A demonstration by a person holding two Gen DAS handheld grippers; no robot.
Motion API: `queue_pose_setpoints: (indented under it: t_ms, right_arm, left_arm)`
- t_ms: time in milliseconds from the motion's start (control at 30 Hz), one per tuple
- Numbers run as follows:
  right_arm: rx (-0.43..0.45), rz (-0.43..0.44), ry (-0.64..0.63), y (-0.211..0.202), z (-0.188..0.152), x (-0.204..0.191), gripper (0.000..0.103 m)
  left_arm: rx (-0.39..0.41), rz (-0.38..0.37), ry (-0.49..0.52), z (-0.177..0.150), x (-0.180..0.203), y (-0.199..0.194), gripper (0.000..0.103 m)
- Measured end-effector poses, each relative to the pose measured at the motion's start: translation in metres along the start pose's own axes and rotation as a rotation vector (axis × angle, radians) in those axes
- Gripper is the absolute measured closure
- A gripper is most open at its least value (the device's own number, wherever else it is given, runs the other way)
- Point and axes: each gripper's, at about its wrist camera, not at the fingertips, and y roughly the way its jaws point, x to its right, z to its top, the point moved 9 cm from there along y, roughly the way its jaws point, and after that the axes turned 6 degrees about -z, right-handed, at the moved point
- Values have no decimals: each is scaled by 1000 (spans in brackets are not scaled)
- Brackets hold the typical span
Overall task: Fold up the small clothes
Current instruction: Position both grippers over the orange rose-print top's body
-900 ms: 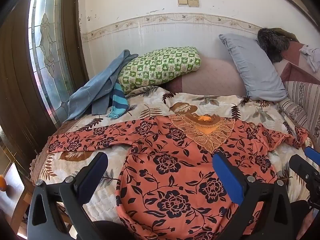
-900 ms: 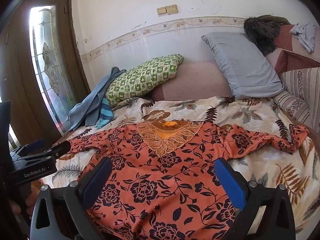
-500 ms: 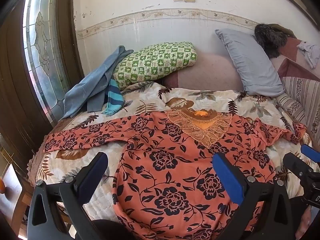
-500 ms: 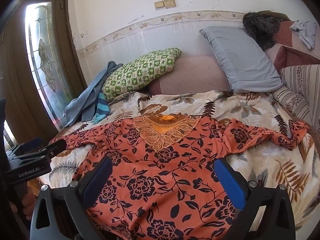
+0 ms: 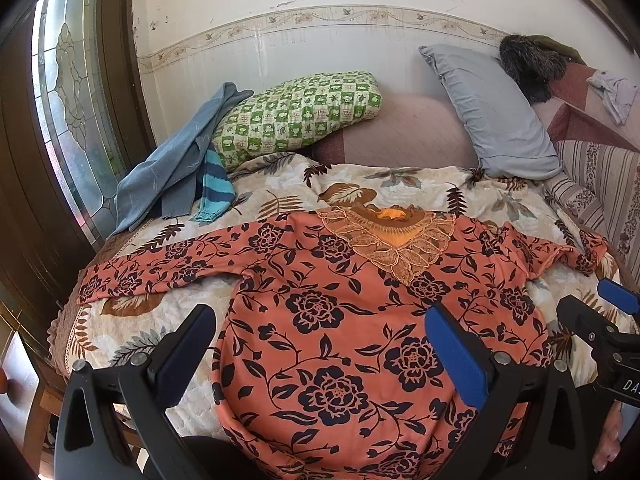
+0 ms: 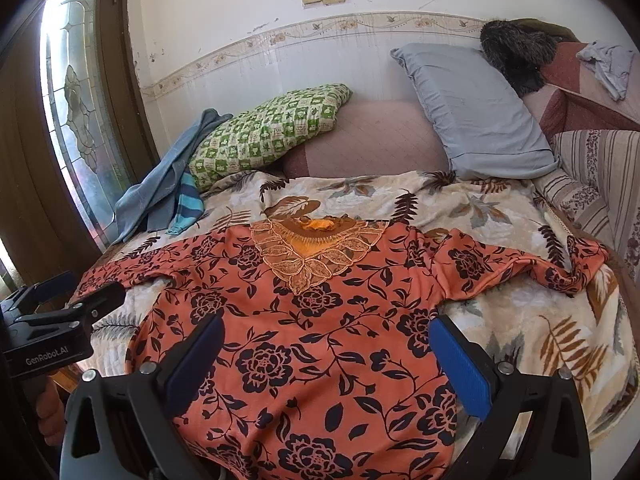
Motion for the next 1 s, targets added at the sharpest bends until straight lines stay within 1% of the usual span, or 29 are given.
queue_pose_setpoints:
  t_ms: [400,767,900,1000]
  right_arm:
    - [-25,-10,-6,7,-3,0,0]
    - [-27,-20,-17,9,-5,-2,0]
    - [-35,-24,-19,14,-10,-1,0]
    - [-55,-21,-6,23,-13,7,0]
  left_arm:
    - [-19,-5,4,-4,2,5,0]
    - [-31,-7,4,-8,1,10,0]
    - [-28,-11,22,-4,7,17,0]
    - [-26,-24,28,5,14,32,0]
